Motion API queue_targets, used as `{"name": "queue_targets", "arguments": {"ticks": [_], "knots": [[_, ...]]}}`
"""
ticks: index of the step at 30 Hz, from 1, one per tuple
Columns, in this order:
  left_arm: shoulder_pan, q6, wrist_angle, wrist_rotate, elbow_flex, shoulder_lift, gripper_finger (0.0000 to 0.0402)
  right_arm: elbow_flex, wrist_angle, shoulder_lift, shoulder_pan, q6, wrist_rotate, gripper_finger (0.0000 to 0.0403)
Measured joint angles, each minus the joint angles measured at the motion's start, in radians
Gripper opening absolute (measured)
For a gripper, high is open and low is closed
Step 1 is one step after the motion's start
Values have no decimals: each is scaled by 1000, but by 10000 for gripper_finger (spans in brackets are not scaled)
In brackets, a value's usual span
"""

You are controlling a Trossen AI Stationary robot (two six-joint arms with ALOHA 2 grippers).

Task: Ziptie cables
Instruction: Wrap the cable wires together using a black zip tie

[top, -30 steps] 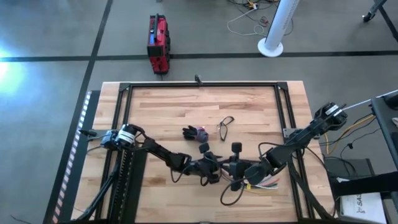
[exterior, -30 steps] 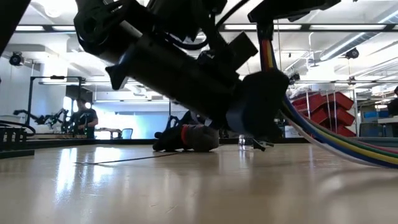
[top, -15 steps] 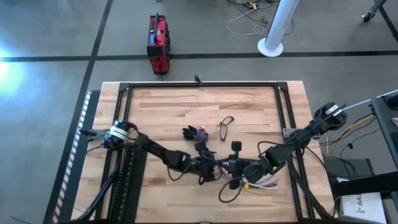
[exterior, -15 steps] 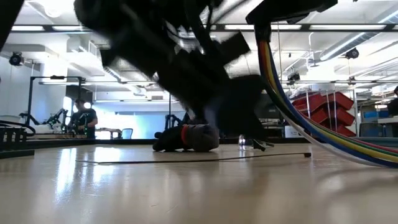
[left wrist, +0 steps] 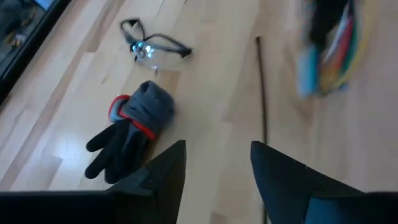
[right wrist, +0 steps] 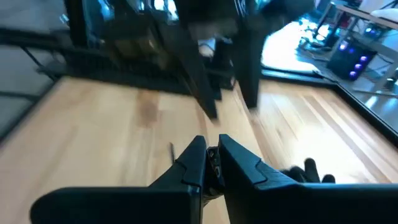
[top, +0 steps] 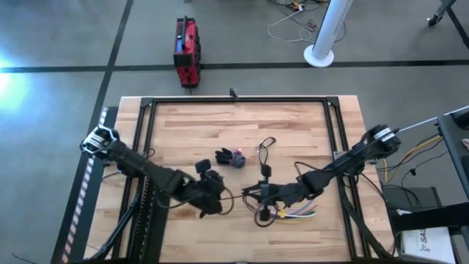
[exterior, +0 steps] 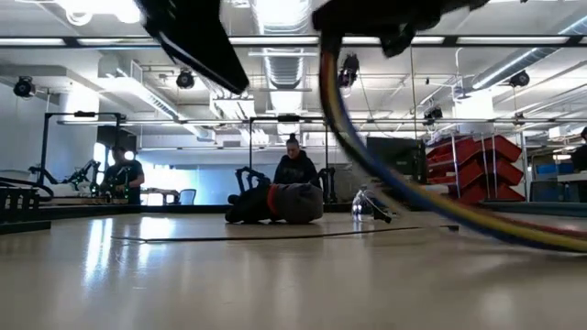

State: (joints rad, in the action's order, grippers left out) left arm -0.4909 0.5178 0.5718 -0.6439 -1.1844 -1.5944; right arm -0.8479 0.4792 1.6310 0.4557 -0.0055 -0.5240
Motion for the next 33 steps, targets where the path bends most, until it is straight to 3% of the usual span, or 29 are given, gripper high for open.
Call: {"name": "queue_targets", "arguments": {"ticks": [5, 16, 23, 33], "knots": [[-68, 27, -31, -69, 42, 7, 143, -55, 14, 94, -29, -29, -5, 16], [-96, 41, -52, -72, 62, 5, 107, -218, -18, 246, -102, 46, -17, 25], [-98, 45, 20, 21, 61, 6, 94, -340, -202, 350, -135, 50, -21, 31], [-97, 46, 1, 28, 60, 7, 84, -396, -264, 394, -180, 71, -17, 57]]}}
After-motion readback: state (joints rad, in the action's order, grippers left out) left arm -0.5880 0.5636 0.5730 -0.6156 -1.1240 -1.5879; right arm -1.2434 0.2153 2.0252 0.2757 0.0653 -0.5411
